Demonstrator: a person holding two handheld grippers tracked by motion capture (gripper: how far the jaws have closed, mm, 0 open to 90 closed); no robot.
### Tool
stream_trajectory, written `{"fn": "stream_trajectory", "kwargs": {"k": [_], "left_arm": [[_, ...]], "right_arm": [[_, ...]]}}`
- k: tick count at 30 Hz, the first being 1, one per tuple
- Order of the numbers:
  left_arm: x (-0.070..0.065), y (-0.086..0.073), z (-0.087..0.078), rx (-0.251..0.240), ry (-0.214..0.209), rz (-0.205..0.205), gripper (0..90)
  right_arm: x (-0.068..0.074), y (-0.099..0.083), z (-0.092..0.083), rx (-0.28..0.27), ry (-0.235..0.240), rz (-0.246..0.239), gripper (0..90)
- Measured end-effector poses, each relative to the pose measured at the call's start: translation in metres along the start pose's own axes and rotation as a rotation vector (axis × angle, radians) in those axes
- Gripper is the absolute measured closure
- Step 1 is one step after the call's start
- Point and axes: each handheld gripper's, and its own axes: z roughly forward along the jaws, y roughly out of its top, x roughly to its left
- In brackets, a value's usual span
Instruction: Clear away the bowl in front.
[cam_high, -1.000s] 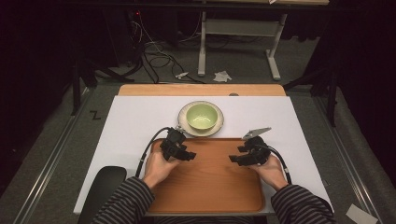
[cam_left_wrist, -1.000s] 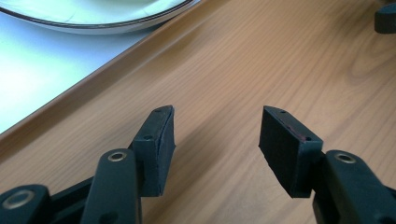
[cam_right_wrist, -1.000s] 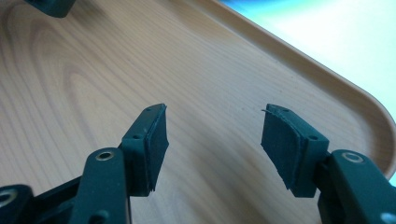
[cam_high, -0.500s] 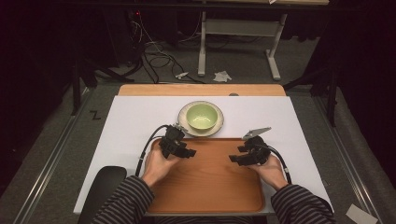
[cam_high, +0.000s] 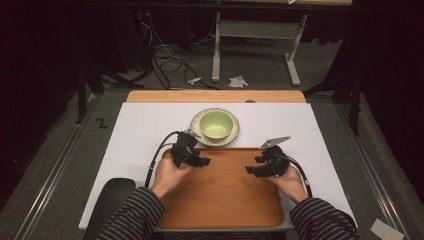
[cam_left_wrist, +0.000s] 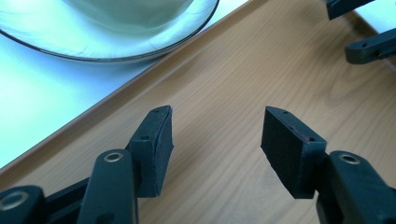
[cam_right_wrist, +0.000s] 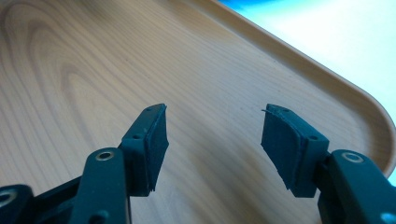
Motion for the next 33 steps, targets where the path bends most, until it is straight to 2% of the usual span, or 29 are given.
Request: {"fn": "stream_trajectory", "kwargs": {"k": [13,17,21,27,28,30,33], "left_arm": [[-0.002,0.014,-0.003,-0.009,-0.012,0.002,42.6],[-0.001,0.019,-0.002,-0.008,-0.012,-0.010,42.5],[0.000,0.025,-0.001,-0.012,-0.007,-0.020,42.2],[0.003,0.034,0.001,-0.012,-0.001,-0.038,42.0],[0.004,0.037,0.002,-0.013,0.003,-0.054,42.0],[0.004,0.038,0.003,-0.014,0.004,-0.056,42.0],[0.005,0.042,0.004,-0.012,0.007,-0.059,42.0]], "right_arm": [[0.000,-0.001,0.000,0.000,-0.004,0.001,42.0],[0.000,-0.001,-0.001,-0.002,-0.005,0.025,42.0],[0.000,-0.001,-0.001,0.000,-0.009,0.007,42.0],[-0.001,-0.001,-0.001,0.000,-0.002,0.023,42.0],[-0.001,-0.001,-0.001,-0.002,-0.004,0.020,42.0],[-0.001,-0.001,-0.001,-0.003,-0.006,0.003,42.0],[0.000,-0.001,0.000,-0.001,-0.005,0.005,42.0]]}}
